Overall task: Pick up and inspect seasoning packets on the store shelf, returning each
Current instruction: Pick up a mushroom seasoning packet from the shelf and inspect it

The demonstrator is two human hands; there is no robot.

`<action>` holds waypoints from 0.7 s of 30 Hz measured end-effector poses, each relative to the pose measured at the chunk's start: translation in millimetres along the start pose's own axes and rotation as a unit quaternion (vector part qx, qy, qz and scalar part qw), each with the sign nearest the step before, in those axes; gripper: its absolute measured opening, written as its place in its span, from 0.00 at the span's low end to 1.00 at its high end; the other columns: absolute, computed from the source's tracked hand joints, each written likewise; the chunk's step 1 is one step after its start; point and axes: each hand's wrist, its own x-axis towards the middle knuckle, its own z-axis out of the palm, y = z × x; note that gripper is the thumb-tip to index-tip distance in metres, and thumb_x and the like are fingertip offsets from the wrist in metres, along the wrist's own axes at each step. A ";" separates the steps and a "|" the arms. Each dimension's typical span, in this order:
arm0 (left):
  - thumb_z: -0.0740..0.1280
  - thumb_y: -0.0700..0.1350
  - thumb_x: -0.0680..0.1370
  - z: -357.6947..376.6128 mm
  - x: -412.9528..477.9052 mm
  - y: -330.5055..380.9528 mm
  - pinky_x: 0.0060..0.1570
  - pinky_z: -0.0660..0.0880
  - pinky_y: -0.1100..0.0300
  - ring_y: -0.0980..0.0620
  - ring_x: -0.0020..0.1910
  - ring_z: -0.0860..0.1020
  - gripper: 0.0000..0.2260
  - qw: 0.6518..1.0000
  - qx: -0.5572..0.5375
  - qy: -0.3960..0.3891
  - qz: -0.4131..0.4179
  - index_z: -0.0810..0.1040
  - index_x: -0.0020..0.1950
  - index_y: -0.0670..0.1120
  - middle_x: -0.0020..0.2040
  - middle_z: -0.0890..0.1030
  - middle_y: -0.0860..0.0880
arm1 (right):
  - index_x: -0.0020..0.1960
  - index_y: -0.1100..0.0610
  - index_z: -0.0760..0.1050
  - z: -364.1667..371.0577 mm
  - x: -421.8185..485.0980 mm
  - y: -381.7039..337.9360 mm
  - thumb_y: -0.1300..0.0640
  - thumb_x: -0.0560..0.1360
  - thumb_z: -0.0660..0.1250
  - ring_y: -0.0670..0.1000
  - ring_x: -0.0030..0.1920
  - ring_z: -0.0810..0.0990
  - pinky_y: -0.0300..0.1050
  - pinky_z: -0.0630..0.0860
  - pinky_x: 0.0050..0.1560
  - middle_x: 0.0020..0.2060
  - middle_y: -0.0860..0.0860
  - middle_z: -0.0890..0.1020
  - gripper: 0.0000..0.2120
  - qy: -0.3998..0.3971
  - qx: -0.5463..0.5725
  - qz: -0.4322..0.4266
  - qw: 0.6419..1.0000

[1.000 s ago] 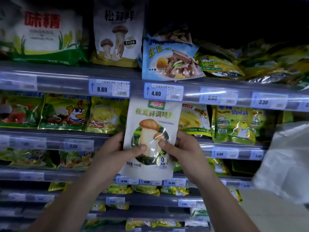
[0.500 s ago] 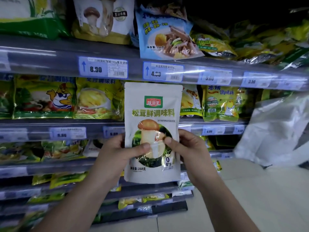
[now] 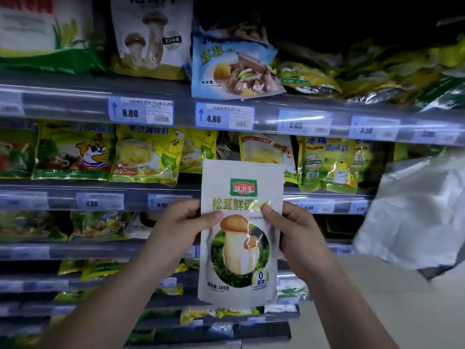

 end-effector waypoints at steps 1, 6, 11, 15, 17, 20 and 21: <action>0.69 0.37 0.78 6.7 1.3 2.0 0.56 0.81 0.49 0.51 0.51 0.86 0.09 1.000 -0.005 0.006 0.003 0.86 0.53 0.49 0.51 0.89 0.50 | 0.55 0.62 0.84 -6.5 2.5 -2.1 0.55 0.76 0.69 0.73 0.52 0.83 0.75 0.76 0.58 0.53 0.68 0.85 0.14 0.000 -0.006 0.003 1.000; 0.70 0.40 0.78 36.4 12.8 8.5 0.52 0.80 0.55 0.53 0.52 0.86 0.09 0.999 -0.005 0.027 0.036 0.85 0.55 0.50 0.52 0.88 0.52 | 0.58 0.60 0.84 -28.9 13.9 -9.1 0.54 0.75 0.68 0.65 0.53 0.85 0.63 0.80 0.55 0.55 0.62 0.86 0.15 -0.044 -0.005 0.024 0.999; 0.68 0.46 0.77 51.7 25.1 9.7 0.54 0.80 0.45 0.42 0.53 0.86 0.08 0.994 -0.098 0.051 -0.012 0.88 0.49 0.50 0.51 0.88 0.46 | 0.57 0.64 0.83 -46.3 29.4 -17.9 0.53 0.76 0.66 0.62 0.53 0.86 0.60 0.83 0.54 0.55 0.63 0.86 0.18 -0.075 0.029 0.056 0.995; 0.69 0.49 0.72 58.2 35.8 8.1 0.54 0.81 0.46 0.38 0.58 0.84 0.19 0.978 -0.191 0.054 -0.060 0.84 0.59 0.41 0.57 0.86 0.40 | 0.62 0.65 0.80 -57.8 44.5 -21.9 0.54 0.77 0.64 0.66 0.58 0.83 0.64 0.80 0.59 0.57 0.64 0.85 0.19 -0.087 0.053 0.084 0.991; 0.68 0.49 0.72 60.6 38.8 7.5 0.55 0.79 0.44 0.37 0.60 0.82 0.23 0.974 -0.212 0.052 -0.067 0.81 0.63 0.38 0.60 0.84 0.37 | 0.63 0.66 0.79 -64.2 52.0 -23.1 0.54 0.78 0.64 0.67 0.60 0.82 0.65 0.78 0.62 0.57 0.65 0.85 0.20 -0.082 0.058 0.096 0.990; 0.66 0.49 0.73 61.5 41.9 6.8 0.52 0.81 0.44 0.39 0.55 0.84 0.23 0.972 -0.219 0.035 -0.071 0.80 0.63 0.36 0.60 0.84 0.36 | 0.62 0.66 0.80 -70.0 60.0 -23.3 0.53 0.76 0.65 0.67 0.59 0.82 0.65 0.78 0.62 0.57 0.64 0.85 0.21 -0.088 0.048 0.102 0.990; 0.66 0.49 0.74 61.1 43.1 6.4 0.48 0.83 0.45 0.40 0.51 0.85 0.22 0.973 -0.219 0.026 -0.072 0.80 0.63 0.36 0.58 0.84 0.36 | 0.62 0.66 0.80 -72.2 62.4 -22.5 0.53 0.76 0.66 0.66 0.59 0.83 0.64 0.78 0.62 0.57 0.65 0.85 0.21 -0.094 0.048 0.105 0.989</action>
